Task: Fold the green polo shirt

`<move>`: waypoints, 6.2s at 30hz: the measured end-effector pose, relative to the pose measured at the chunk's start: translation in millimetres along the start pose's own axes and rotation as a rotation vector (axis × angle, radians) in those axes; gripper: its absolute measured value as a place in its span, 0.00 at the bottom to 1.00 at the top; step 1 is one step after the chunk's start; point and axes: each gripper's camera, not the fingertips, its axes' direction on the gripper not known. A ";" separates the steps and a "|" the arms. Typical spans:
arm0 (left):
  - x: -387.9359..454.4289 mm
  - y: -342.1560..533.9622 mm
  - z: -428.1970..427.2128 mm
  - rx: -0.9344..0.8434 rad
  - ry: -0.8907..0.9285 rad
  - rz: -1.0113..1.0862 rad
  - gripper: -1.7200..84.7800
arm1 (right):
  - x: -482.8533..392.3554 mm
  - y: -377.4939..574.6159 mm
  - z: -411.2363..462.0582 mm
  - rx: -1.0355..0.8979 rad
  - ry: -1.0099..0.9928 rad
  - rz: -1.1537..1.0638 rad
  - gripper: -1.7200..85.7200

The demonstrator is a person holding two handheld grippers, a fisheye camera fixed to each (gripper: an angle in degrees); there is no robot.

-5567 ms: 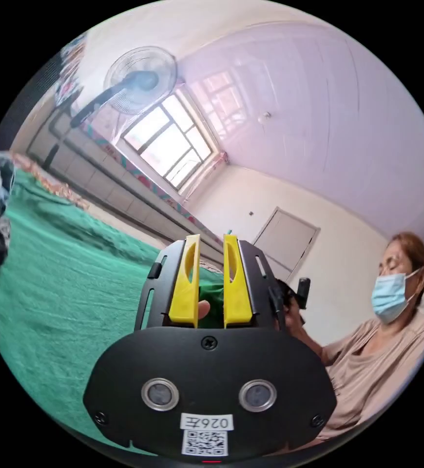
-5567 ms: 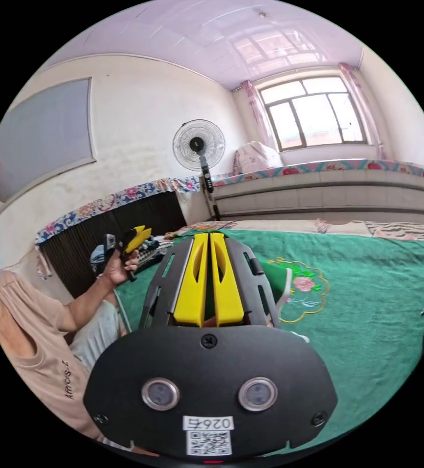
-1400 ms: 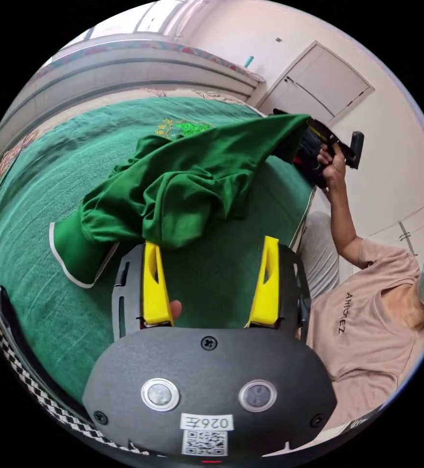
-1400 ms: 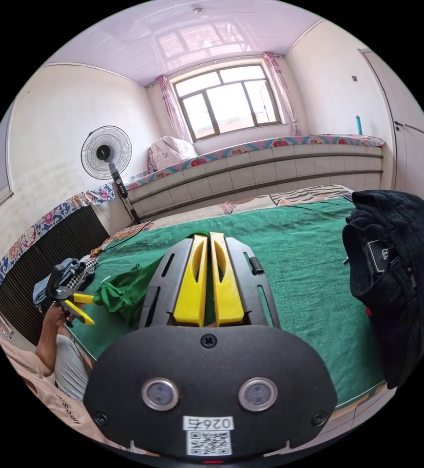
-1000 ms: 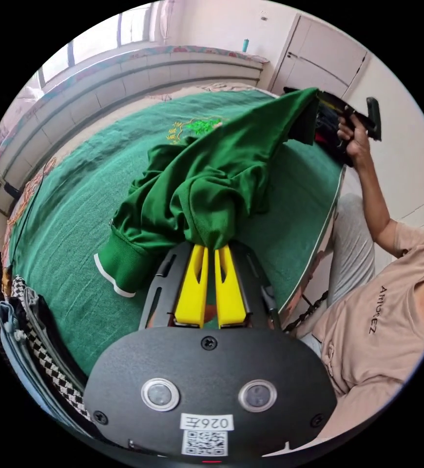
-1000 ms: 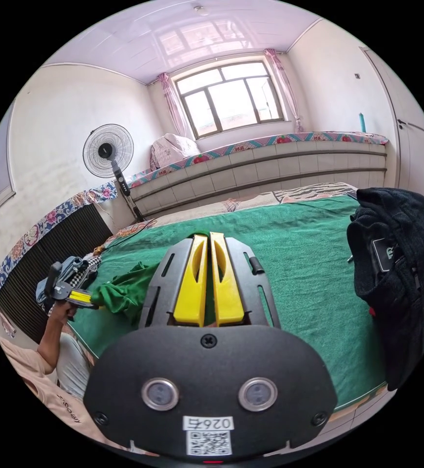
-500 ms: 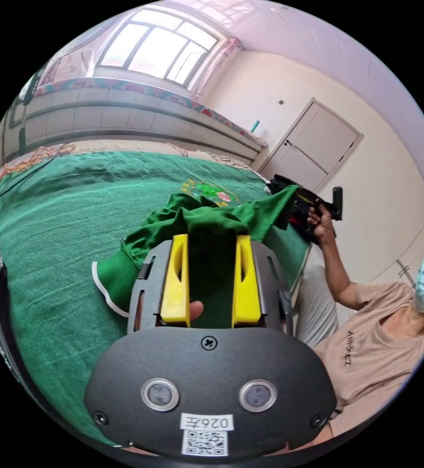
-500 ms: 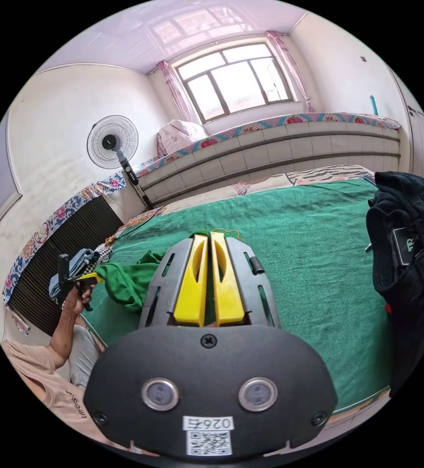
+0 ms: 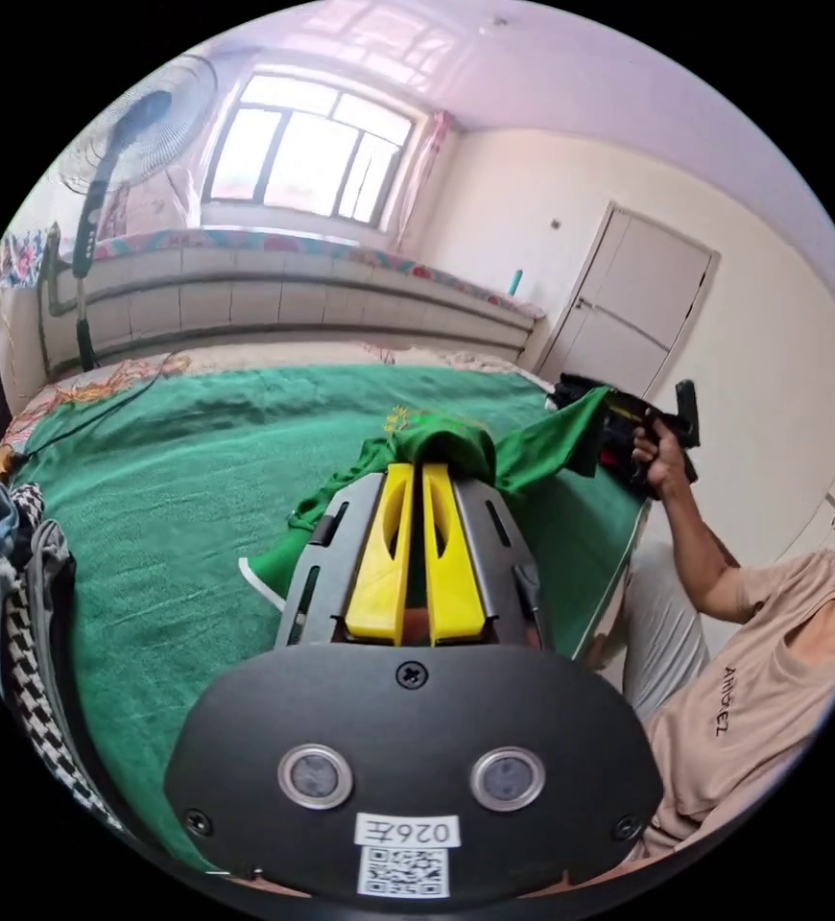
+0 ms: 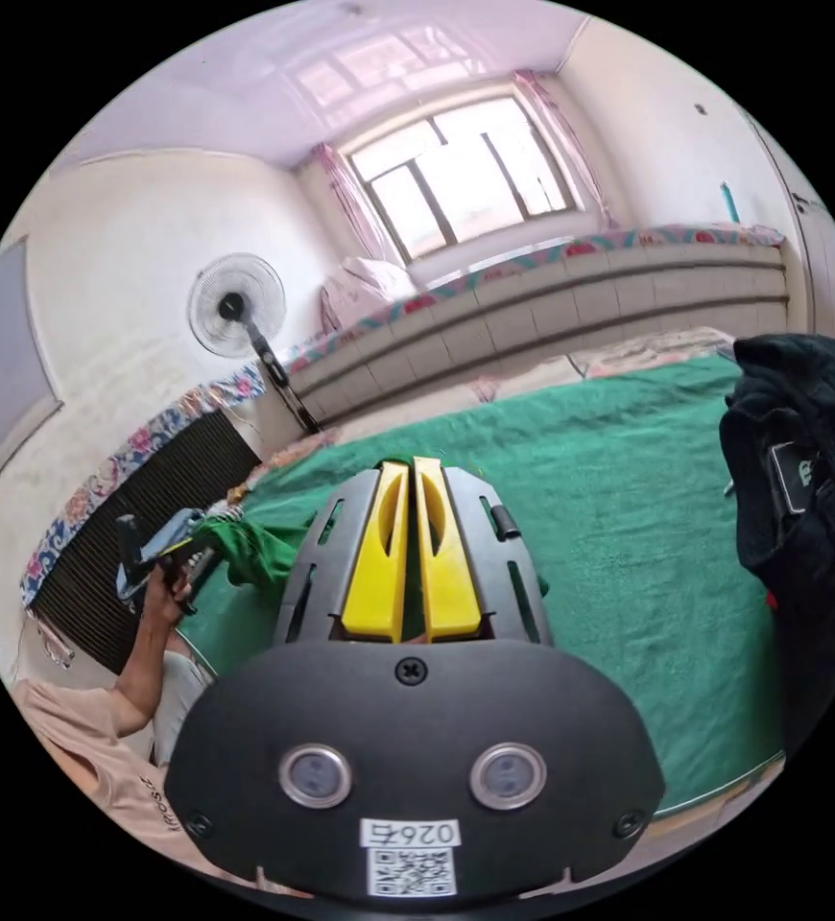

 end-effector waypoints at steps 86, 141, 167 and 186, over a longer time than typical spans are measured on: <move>-214.7 209.5 -106.3 -0.187 0.211 -0.485 0.18 | -92.2 -351.6 23.4 -0.896 0.079 -0.138 0.03; 201.4 222.8 295.3 -0.631 0.444 -0.161 0.02 | -83.3 -545.7 68.4 -1.000 -0.017 0.046 0.03; 215.1 184.4 264.2 -0.527 0.284 -0.146 0.01 | -89.8 -444.4 150.1 -0.964 0.029 -0.120 0.21; 271.1 153.9 268.3 -0.673 0.514 -0.024 0.02 | 14.2 -287.4 251.7 -1.264 0.637 -0.326 0.02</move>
